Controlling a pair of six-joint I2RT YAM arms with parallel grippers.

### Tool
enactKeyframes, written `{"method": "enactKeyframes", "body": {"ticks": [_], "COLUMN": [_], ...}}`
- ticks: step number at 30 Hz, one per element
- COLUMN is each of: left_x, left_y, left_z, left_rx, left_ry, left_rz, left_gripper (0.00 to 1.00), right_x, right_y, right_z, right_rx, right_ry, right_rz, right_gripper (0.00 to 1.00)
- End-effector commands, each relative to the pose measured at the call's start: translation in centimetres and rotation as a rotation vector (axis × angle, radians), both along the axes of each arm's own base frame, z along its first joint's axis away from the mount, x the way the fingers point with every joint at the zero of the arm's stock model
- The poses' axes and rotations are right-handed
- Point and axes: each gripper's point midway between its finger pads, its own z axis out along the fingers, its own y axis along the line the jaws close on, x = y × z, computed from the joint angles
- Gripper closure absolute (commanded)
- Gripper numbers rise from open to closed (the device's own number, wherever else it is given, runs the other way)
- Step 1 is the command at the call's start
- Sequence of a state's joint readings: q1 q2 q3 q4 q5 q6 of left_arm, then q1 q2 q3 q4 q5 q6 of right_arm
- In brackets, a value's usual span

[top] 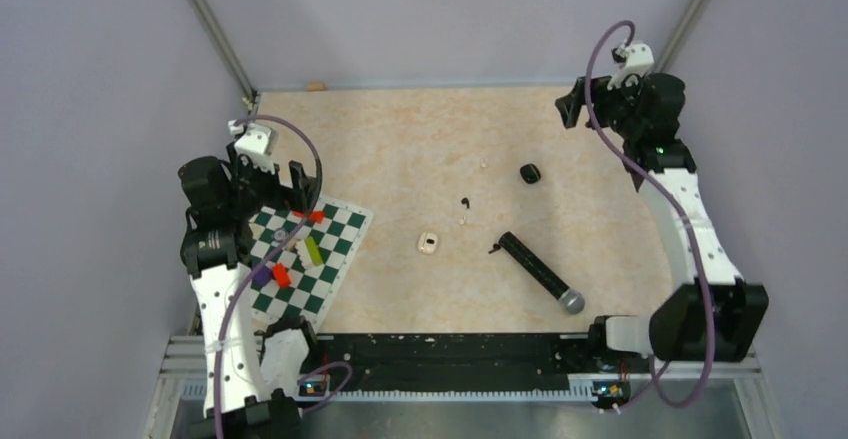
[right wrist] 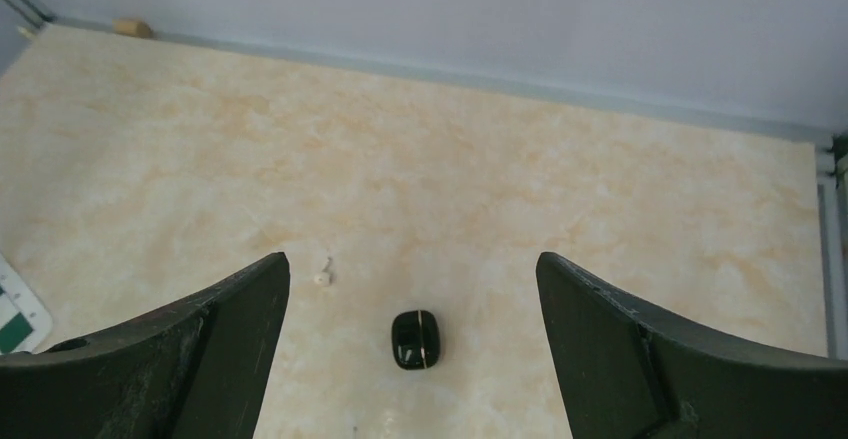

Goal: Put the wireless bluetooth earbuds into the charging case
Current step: Pick up the charging case at the center of the board.

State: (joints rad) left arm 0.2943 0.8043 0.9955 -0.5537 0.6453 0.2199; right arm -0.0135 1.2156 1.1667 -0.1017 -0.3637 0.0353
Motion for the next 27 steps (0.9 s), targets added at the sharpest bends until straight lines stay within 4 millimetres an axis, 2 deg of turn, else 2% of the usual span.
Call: {"method": "enactKeyframes", "body": {"ticks": [1,3,6,13,20,27], "left_x": [1.5,2.1,2.9,4.2,3.9,2.8], "left_y": [1.3,1.7,1.5,-0.5,-4.1,-5.7], "left_z": [-0.9,-2.0,-3.7,-7.2,-8.2,-8.0], "left_rx": [0.011,0.015,0.039,0.189,0.291,0.25], "left_ry": [0.073,0.122,0.194,0.29,0.287,0.232], "left_rz": [0.053,0.073,0.079,0.054,-0.09,-0.171], "left_gripper": [0.01,0.01,0.01,0.01,0.01,0.01], "right_x": [3.4,4.5,4.9,5.0,4.8,4.6], "right_y": [-1.1,-1.8,-0.3,2.5,2.6,2.5], "right_z": [-7.7,-10.3,-13.7,-19.5,-22.1,-23.8], "right_rx": [-0.043,-0.059,-0.118,-0.17,-0.189,-0.196], "right_ry": [0.267,0.324,0.395,0.503,0.563,0.601], "right_rz": [-0.06,-0.094,-0.07,-0.025,-0.022,-0.021], "right_gripper": [0.08,0.08,0.08,0.09,0.09,0.09]}}
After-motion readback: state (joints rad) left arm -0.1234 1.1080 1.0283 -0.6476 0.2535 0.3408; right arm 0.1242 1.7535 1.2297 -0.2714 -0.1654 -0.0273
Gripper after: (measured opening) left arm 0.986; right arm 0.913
